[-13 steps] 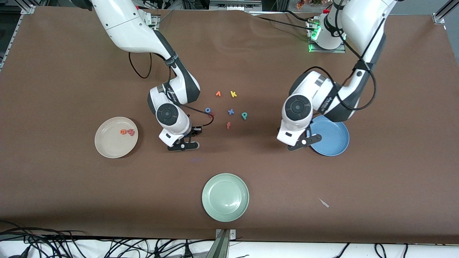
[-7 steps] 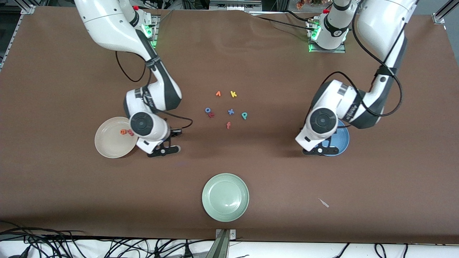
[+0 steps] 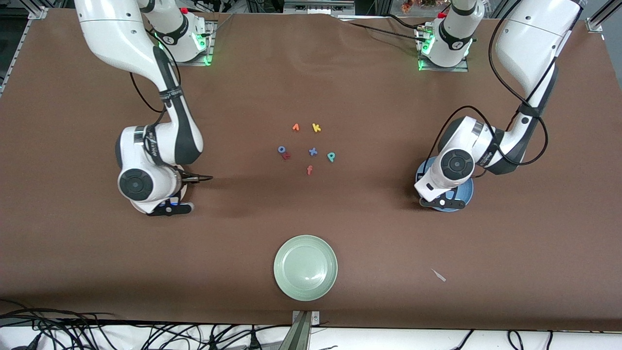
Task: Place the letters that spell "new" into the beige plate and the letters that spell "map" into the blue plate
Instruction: 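Drop the D with the left gripper while the right gripper drops the U, then raise the right arm to rest while the left gripper reaches the teal P, then grasp the teal P with the left gripper and lift it, then carry the teal P to the blue plate and open the left gripper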
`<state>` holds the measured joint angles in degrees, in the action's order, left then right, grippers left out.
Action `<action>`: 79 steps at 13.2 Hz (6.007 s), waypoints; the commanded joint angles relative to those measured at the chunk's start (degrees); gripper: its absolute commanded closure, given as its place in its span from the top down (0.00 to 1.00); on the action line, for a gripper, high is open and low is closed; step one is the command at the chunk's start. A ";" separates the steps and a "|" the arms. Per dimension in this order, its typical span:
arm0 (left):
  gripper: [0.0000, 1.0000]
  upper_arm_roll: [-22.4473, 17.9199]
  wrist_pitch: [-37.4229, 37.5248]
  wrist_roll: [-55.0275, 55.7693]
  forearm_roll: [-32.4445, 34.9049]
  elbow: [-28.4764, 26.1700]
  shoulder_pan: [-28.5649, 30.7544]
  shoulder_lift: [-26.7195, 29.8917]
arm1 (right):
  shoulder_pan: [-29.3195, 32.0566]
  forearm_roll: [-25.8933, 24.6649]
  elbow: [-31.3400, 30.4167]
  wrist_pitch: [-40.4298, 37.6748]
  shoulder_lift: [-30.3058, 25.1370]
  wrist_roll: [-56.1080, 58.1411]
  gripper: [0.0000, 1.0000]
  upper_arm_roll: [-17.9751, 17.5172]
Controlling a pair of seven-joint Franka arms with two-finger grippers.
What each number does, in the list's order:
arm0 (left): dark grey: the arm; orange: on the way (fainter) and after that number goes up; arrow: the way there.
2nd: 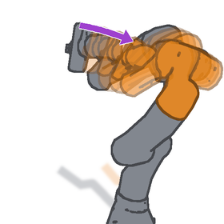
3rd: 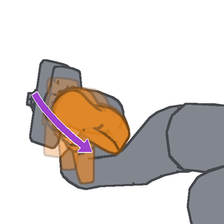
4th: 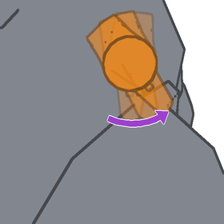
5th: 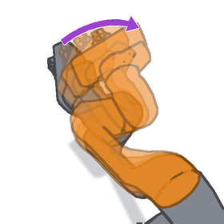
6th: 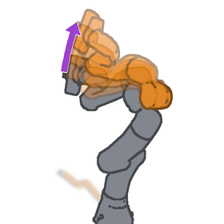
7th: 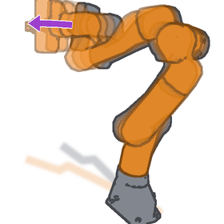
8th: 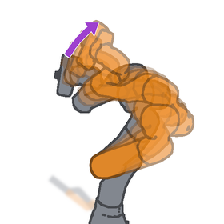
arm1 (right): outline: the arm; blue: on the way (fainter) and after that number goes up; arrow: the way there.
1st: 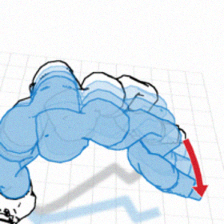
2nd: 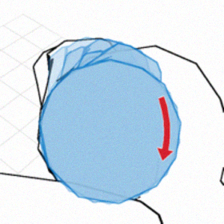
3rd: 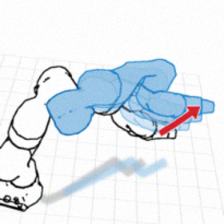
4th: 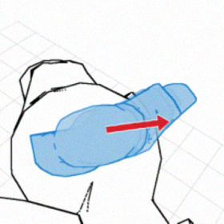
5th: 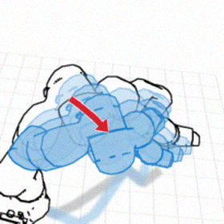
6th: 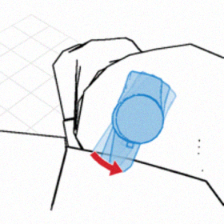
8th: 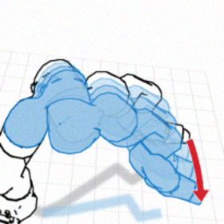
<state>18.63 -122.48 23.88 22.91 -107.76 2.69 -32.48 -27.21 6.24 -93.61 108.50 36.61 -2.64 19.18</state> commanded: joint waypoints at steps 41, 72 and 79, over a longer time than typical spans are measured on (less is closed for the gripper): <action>0.96 10.20 -1.71 49.33 -15.53 11.88 -21.94 -8.47 | 22.38 -6.59 -2.36 -22.20 -38.72 0.97 1.00 -19.71; 0.00 7.30 -0.60 53.38 -12.54 12.22 -21.15 -9.81 | 21.94 -6.59 -1.57 -17.88 -35.99 1.23 1.00 -18.83; 0.00 7.65 22.01 33.30 -12.71 12.31 -17.20 -2.86 | 21.94 -6.59 -1.57 -17.97 -35.99 1.32 1.00 -18.83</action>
<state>25.94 -103.66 66.24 9.08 -94.27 -17.32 -37.37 -5.59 0.02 -94.66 90.17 1.03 -1.53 0.59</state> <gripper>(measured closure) 0.718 0.000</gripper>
